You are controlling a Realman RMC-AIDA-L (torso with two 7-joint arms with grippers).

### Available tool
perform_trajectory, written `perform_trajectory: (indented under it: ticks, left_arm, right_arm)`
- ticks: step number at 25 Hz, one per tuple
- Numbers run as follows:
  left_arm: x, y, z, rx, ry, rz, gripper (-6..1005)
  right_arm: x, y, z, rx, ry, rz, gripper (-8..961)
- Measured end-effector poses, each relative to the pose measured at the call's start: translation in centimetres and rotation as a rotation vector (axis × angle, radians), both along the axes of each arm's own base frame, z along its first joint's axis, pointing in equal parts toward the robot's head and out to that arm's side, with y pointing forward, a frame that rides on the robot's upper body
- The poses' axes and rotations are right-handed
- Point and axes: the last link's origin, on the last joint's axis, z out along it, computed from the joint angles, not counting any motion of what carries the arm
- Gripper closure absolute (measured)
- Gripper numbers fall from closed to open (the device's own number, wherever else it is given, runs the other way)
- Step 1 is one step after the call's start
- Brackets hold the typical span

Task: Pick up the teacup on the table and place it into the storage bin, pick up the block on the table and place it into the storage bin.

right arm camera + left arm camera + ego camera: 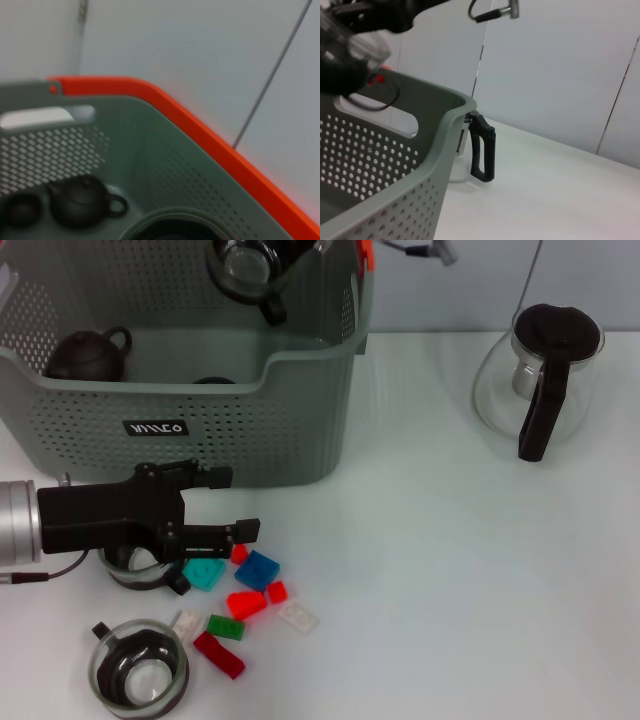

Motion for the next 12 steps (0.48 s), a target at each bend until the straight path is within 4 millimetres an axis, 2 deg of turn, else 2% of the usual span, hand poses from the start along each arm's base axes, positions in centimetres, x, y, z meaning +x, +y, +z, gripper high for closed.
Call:
perform_trajectory:
  ticks: [12]
  left_arm:
    - [0.0, 0.2, -0.1, 0.004, 0.003, 0.002, 139]
  right_arm:
    - [1.9, 0.0, -2.3, 0.08, -0.095, 0.029, 850]
